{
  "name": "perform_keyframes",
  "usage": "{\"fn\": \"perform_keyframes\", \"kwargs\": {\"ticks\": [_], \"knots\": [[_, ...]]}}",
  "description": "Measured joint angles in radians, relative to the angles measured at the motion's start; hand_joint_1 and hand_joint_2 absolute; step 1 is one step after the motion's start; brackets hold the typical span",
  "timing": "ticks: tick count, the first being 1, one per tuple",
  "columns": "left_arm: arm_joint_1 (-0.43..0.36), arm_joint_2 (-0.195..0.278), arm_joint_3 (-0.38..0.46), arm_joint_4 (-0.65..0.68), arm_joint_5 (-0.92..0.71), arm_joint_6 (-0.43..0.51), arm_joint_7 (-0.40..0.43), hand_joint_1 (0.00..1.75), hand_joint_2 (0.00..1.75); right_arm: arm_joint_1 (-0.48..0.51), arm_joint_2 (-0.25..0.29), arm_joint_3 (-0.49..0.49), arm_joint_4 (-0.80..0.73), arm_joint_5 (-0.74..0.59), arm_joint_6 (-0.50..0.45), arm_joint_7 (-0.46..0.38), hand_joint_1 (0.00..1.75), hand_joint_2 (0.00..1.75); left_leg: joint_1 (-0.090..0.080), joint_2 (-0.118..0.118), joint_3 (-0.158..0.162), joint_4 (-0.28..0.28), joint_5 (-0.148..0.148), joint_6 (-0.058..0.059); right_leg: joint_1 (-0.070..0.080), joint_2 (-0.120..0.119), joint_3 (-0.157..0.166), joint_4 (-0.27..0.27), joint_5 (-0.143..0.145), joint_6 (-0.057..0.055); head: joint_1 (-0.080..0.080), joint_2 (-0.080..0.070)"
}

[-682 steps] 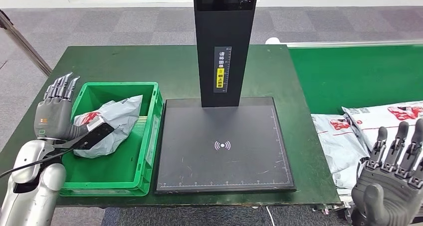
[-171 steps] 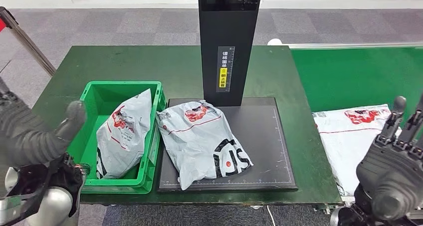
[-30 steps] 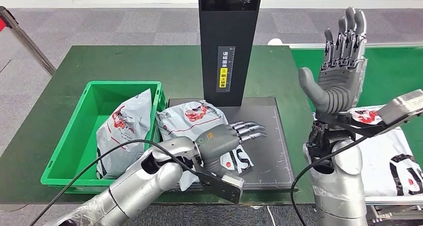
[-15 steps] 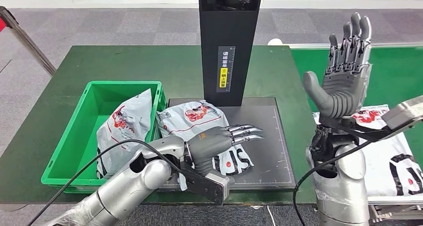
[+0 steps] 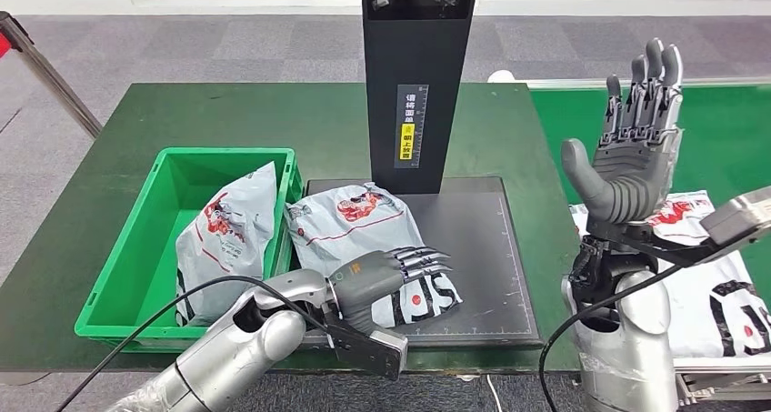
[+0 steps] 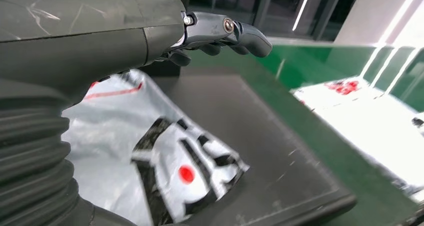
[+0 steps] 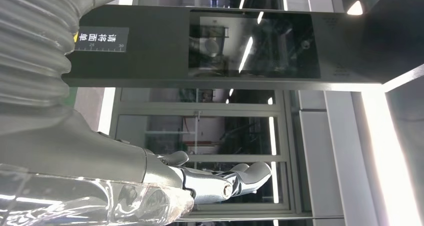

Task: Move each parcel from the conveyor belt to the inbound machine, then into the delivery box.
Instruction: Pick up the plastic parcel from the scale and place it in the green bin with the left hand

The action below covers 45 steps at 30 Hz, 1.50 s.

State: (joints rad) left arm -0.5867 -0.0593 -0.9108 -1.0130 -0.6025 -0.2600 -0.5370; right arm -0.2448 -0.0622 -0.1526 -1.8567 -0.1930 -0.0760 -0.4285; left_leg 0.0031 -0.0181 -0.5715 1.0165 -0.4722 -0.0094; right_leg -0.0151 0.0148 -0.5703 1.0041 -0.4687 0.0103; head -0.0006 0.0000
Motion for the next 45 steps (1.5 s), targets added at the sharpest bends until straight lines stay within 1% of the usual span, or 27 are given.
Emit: {"fn": "perform_keyframes", "kwargs": {"ticks": [9, 18, 25, 29, 35, 45], "knots": [[0.002, -0.008, -0.026, 0.128, 0.002, 0.023, -0.025, 0.00, 1.75, -0.003, -0.013, 0.000, 0.009, -0.009, -0.016, 0.004, 0.00, 1.75, 0.000, 0.000, 0.000, 0.000, 0.000, 0.000, 0.000, 0.000, 0.000, 0.000, 0.000, 0.000, 0.000, 0.000], [0.001, -0.023, -0.028, 0.194, 0.005, 0.049, -0.038, 0.00, 1.75, -0.003, -0.015, 0.000, 0.019, -0.009, -0.014, 0.001, 0.00, 1.75, 0.000, 0.000, 0.000, 0.000, 0.000, 0.000, 0.000, 0.000, 0.000, 0.000, 0.000, 0.000, 0.000, 0.000], [-0.007, -0.033, -0.028, 0.224, -0.052, 0.146, 0.006, 0.00, 1.75, -0.005, -0.021, 0.000, 0.034, -0.016, -0.011, -0.001, 0.00, 1.75, 0.000, 0.000, 0.000, 0.000, 0.000, 0.000, 0.000, 0.000, 0.000, 0.000, 0.000, 0.000, 0.000, 0.000], [-0.013, -0.036, -0.028, 0.235, -0.092, 0.184, 0.029, 0.00, 1.75, -0.010, -0.023, 0.000, 0.040, -0.016, -0.011, -0.001, 0.00, 1.75, 0.000, 0.000, 0.000, 0.000, 0.000, 0.000, 0.000, 0.000, 0.000, 0.000, 0.000, 0.000, 0.000, 0.000], [-0.020, -0.036, -0.027, 0.252, -0.124, 0.208, 0.046, 0.00, 1.75, -0.020, -0.025, 0.000, 0.045, -0.017, -0.008, 0.001, 0.00, 1.75, 0.000, 0.000, 0.000, 0.000, 0.000, 0.000, 0.000, 0.000, 0.000, 0.000, 0.000, 0.000, 0.000, 0.000], [-0.025, -0.036, -0.021, 0.270, -0.128, 0.212, 0.048, 0.00, 1.75, -0.022, -0.027, 0.000, 0.050, -0.018, -0.008, 0.001, 0.00, 1.75, 0.000, 0.000, 0.000, 0.000, 0.000, 0.000, 0.000, 0.000, 0.000, 0.000, 0.000, 0.000, 0.000, 0.000]]}}
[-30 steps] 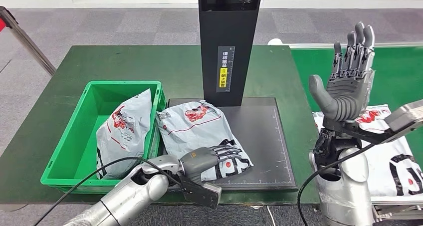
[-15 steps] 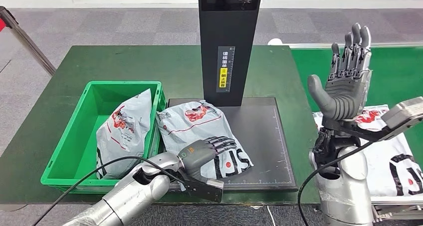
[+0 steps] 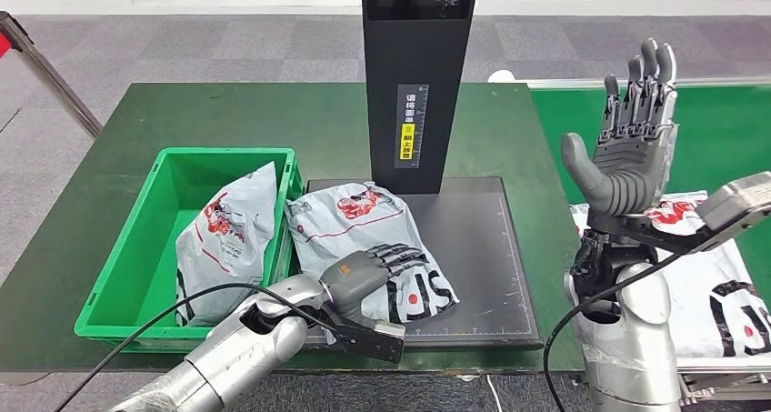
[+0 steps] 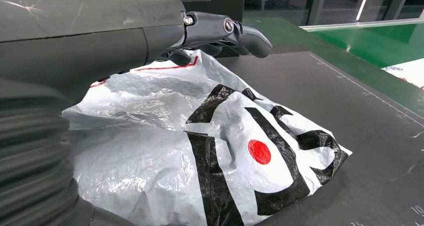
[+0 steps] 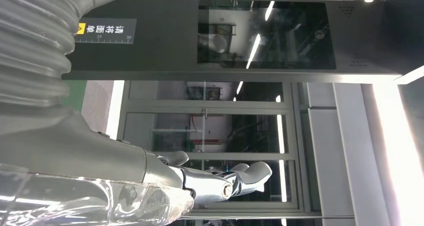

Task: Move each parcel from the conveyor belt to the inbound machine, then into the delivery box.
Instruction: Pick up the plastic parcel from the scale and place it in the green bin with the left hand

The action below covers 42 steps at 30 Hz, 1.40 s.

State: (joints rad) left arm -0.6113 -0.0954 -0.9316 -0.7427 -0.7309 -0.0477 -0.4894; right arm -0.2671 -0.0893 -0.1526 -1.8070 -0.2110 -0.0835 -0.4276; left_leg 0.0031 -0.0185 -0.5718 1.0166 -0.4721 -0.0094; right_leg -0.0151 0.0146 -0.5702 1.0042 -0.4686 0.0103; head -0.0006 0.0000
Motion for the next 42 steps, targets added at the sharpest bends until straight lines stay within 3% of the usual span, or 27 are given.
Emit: {"fn": "perform_keyframes", "kwargs": {"ticks": [11, 19, 33, 42], "knots": [[-0.001, 0.000, 0.000, 0.008, -0.001, -0.008, -0.005, 0.00, 1.75, -0.001, 0.000, 0.000, 0.004, 0.000, 0.000, 0.000, 0.00, 1.75, 0.000, 0.000, 0.000, 0.000, 0.000, 0.000, 0.000, 0.000, 0.000, 0.000, 0.000, 0.000, 0.000, 0.000], [0.020, 0.004, 0.000, 0.008, 0.028, -0.076, -0.075, 0.00, 1.75, 0.013, 0.000, 0.000, 0.008, -0.010, -0.006, -0.014, 0.00, 1.75, 0.000, 0.000, 0.000, 0.000, 0.000, 0.000, 0.000, 0.000, 0.000, 0.000, 0.000, 0.000, 0.000, 0.000], [0.082, 0.045, 0.006, -0.140, 0.114, -0.153, -0.115, 0.00, 1.75, 0.021, -0.003, 0.001, 0.016, -0.033, 0.009, -0.019, 0.00, 1.75, 0.000, -0.001, -0.001, 0.000, 0.000, 0.000, 0.000, 0.000, 0.000, 0.000, 0.000, 0.000, 0.000, 0.000], [0.094, 0.053, 0.006, -0.156, 0.125, -0.158, -0.121, 0.00, 1.75, 0.009, -0.008, 0.001, 0.036, -0.034, 0.016, -0.019, 0.00, 1.75, 0.000, -0.001, -0.001, 0.000, 0.000, 0.000, 0.000, 0.000, 0.000, 0.000, 0.000, 0.000, 0.000, 0.000]]}}
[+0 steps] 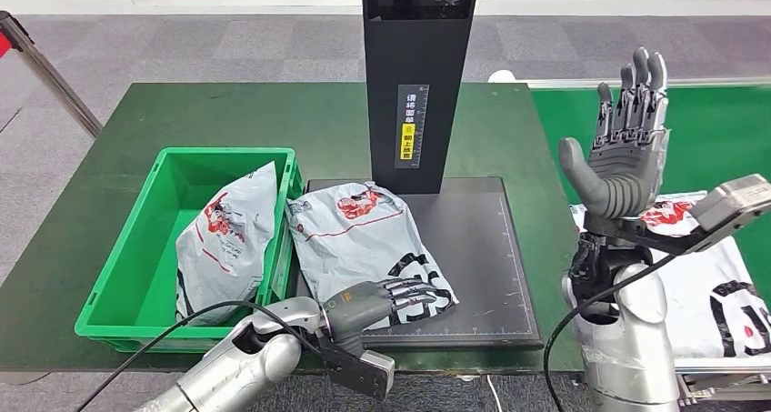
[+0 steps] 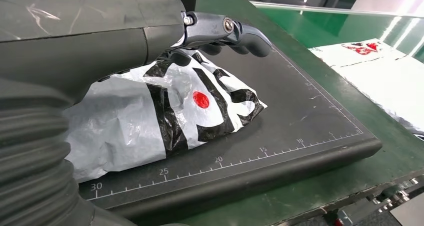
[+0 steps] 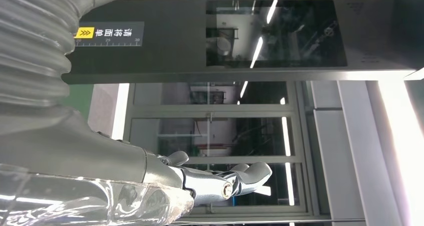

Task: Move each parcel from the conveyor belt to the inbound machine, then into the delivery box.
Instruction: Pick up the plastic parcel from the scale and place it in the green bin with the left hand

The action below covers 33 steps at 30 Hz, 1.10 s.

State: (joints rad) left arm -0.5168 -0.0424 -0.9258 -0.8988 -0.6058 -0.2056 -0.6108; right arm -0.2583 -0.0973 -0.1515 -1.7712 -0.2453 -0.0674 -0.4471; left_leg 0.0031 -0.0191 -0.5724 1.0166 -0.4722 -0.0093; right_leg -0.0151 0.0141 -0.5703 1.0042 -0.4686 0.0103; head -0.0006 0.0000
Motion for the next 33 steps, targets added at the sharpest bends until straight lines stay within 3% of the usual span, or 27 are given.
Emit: {"fn": "perform_keyframes", "kwargs": {"ticks": [21, 33], "knots": [[-0.021, -0.019, 0.000, 0.090, -0.004, 0.060, 0.033, 0.00, 1.75, -0.028, -0.003, 0.000, 0.038, 0.013, 0.027, 0.017, 0.00, 1.75, 0.000, 0.000, 0.000, 0.000, 0.000, 0.000, 0.000, 0.000, 0.000, 0.000, 0.000, 0.000, 0.000, 0.000], [-0.049, -0.037, 0.039, 0.252, -0.040, 0.183, 0.040, 0.00, 1.75, -0.023, -0.003, 0.000, 0.043, 0.009, 0.027, 0.019, 0.00, 1.75, 0.000, 0.001, 0.002, -0.001, 0.003, -0.004, 0.002, 0.001, 0.000, 0.000, 0.002, -0.003, 0.000, 0.000]]}}
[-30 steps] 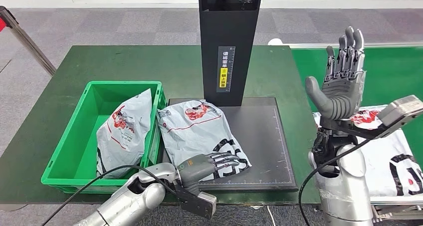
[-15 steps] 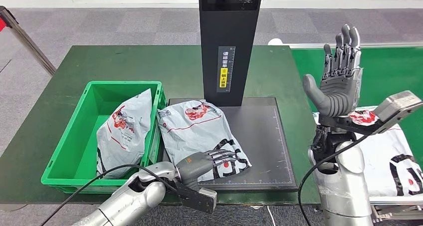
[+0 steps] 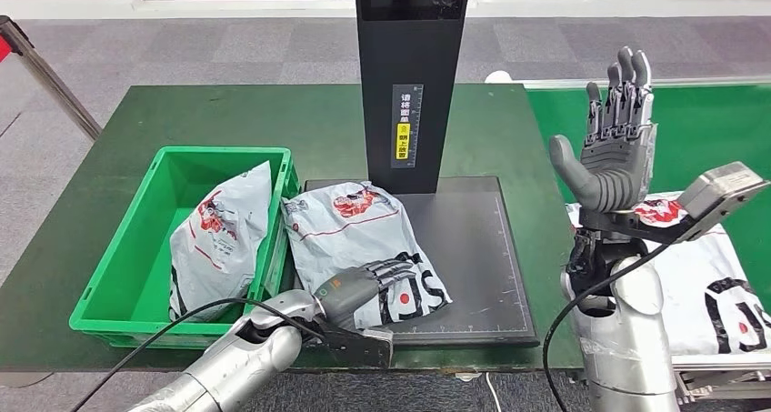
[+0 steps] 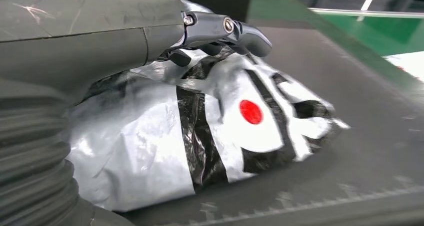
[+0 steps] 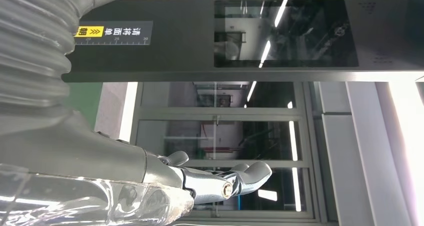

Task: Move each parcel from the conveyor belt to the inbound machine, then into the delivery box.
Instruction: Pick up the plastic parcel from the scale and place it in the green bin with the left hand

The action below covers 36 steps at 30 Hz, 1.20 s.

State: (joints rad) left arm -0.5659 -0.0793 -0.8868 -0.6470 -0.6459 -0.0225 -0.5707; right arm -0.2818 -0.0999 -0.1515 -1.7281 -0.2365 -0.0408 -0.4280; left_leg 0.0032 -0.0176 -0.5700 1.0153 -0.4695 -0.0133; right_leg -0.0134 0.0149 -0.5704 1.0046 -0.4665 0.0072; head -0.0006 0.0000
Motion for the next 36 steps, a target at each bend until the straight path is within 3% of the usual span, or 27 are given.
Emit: {"fn": "perform_keyframes", "kwargs": {"ticks": [7, 25, 26, 29, 30, 36], "knots": [[-0.019, -0.001, 0.037, 0.066, -0.023, 0.058, 0.014, 0.00, 1.75, 0.001, 0.000, 0.000, 0.003, 0.000, -0.001, 0.000, 0.00, 1.75, 0.001, 0.000, 0.000, 0.000, 0.003, -0.002, 0.003, 0.000, 0.000, 0.001, 0.002, -0.003, 0.000, 0.000], [-0.048, 0.000, 0.065, 0.116, -0.071, 0.107, 0.047, 0.00, 1.75, 0.001, 0.000, 0.000, 0.002, 0.000, -0.007, 0.000, 0.00, 1.75, 0.001, 0.000, 0.000, 0.000, 0.003, -0.002, 0.003, 0.000, 0.000, 0.001, 0.002, -0.003, 0.000, 0.000], [-0.051, 0.001, 0.068, 0.119, -0.082, 0.118, 0.053, 0.34, 1.75, 0.002, 0.000, -0.001, 0.001, 0.000, -0.009, 0.001, 0.00, 1.75, 0.001, 0.000, 0.000, 0.000, 0.003, -0.003, 0.003, 0.000, 0.000, 0.001, 0.002, -0.003, 0.000, 0.000], [-0.062, 0.008, 0.075, 0.127, -0.122, 0.162, 0.071, 1.65, 1.75, 0.004, 0.000, -0.002, -0.005, 0.002, -0.012, 0.003, 0.00, 1.75, 0.001, 0.000, 0.000, 0.000, 0.004, -0.003, 0.003, 0.000, -0.001, 0.001, 0.003, -0.003, 0.000, 0.000], [-0.065, 0.011, 0.078, 0.129, -0.136, 0.176, 0.076, 1.75, 1.75, 0.006, 0.000, -0.002, -0.006, 0.002, -0.012, 0.004, 0.00, 1.75, 0.001, 0.000, 0.000, 0.000, 0.004, -0.003, 0.003, 0.000, -0.001, 0.001, 0.003, -0.003, 0.000, 0.000], [-0.069, 0.028, 0.097, 0.126, -0.189, 0.231, 0.087, 1.75, 1.75, 0.011, -0.012, -0.002, -0.006, -0.016, -0.012, 0.001, 0.00, 1.75, 0.001, 0.001, -0.001, 0.000, 0.004, -0.003, 0.003, 0.001, -0.002, 0.001, 0.003, -0.004, 0.000, 0.000]]}}
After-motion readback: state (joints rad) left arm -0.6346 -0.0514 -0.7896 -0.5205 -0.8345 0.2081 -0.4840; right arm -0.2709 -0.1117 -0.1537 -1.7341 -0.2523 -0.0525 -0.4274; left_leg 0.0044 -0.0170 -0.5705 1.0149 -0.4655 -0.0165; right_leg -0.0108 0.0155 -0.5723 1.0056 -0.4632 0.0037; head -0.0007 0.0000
